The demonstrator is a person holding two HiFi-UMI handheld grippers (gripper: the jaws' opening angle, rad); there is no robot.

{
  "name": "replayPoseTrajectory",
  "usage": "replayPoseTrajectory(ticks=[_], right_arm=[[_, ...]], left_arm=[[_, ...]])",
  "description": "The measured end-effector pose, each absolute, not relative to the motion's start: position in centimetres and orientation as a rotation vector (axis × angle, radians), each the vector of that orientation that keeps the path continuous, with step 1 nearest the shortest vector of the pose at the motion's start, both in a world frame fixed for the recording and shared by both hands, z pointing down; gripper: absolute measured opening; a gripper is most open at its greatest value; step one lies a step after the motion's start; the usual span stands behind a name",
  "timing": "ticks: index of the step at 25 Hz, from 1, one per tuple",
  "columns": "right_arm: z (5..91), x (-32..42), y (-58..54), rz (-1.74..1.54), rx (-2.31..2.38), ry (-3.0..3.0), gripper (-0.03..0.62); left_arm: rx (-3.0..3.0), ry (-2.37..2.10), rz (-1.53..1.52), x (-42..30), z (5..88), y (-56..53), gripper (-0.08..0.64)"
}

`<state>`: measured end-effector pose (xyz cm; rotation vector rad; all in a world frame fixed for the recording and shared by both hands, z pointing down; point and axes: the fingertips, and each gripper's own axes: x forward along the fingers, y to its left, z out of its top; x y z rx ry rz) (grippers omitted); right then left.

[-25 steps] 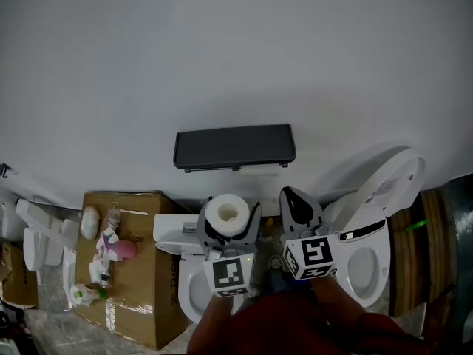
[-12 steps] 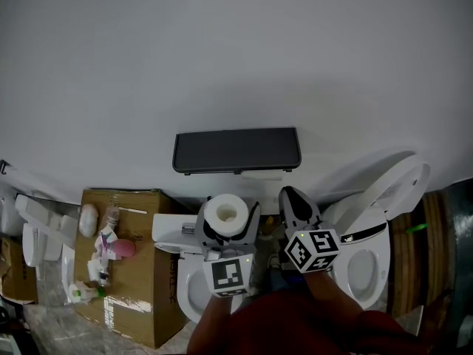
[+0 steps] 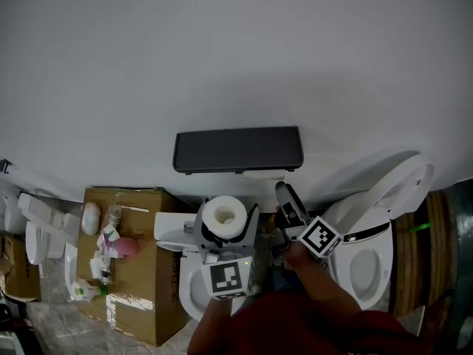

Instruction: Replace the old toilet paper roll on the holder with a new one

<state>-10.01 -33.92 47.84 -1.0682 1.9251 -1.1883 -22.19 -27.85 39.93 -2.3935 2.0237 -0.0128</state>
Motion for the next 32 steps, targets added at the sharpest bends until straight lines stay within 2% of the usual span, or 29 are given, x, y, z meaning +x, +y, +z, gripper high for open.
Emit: replayPoseTrajectory(ticks=[3,6,13,15,16,17,25,32], right_arm=[[48.9,-9.8,-35.2,-1.266,-0.999,1.802,0.247],[48.1,-10.6,-36.5,-1.207,-0.937,1.825,0.256],[48.7,-12.1,-38.1,-1.236,-0.952,1.819,0.255],[49.0,-12.0,-38.5,-1.253,-0.970,1.797,0.242],[49.0,-11.9,-38.6,-1.257,-0.972,1.787,0.208],[48.9,-11.9,-38.6,-1.259,-0.966,1.779,0.202],[48.1,-10.6,-38.4,-1.231,-0.965,1.776,0.184],[47.9,-6.7,-38.2,-1.181,-1.017,1.713,0.176]], left_arm=[[-2.383,2.033,-0.023,-22.5,40.0,-27.8,0.439],[-2.383,2.045,-0.007,-22.5,39.6,-27.8,0.439],[-2.377,2.049,-0.025,-22.9,39.9,-27.8,0.439],[-2.378,2.050,-0.030,-22.9,40.0,-27.8,0.439],[-2.378,2.049,-0.033,-22.8,40.1,-27.8,0.439],[-2.379,2.048,-0.036,-22.8,40.2,-27.9,0.439],[-2.382,2.050,-0.055,-22.6,40.1,-28.2,0.439],[-2.410,2.026,-0.028,-21.9,40.3,-28.5,0.439]])
